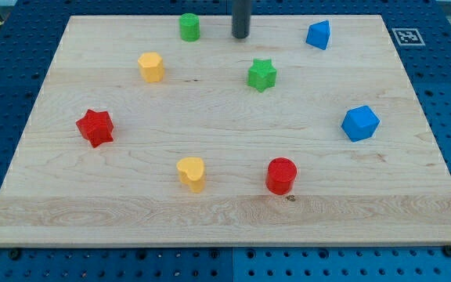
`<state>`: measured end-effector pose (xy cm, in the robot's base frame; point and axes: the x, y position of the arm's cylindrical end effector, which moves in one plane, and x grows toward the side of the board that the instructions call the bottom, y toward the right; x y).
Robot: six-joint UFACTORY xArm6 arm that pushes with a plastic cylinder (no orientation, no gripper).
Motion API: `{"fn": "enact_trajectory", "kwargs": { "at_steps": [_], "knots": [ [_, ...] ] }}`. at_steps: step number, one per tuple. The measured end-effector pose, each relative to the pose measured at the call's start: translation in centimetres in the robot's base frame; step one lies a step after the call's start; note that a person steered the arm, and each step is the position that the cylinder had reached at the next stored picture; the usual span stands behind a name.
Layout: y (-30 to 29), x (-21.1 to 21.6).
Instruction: Move the yellow hexagon towards the center left
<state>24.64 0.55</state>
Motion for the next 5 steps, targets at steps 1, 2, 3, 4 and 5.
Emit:
{"fn": "enact_trajectory", "kwargs": {
  "at_steps": [1,2,3,4,5],
  "knots": [
    [-1.2,2.2],
    [-3.6,3.8],
    [-6.3,3.9],
    [-8.2,4.9],
    [-9.2,5.3]
  ]
}}
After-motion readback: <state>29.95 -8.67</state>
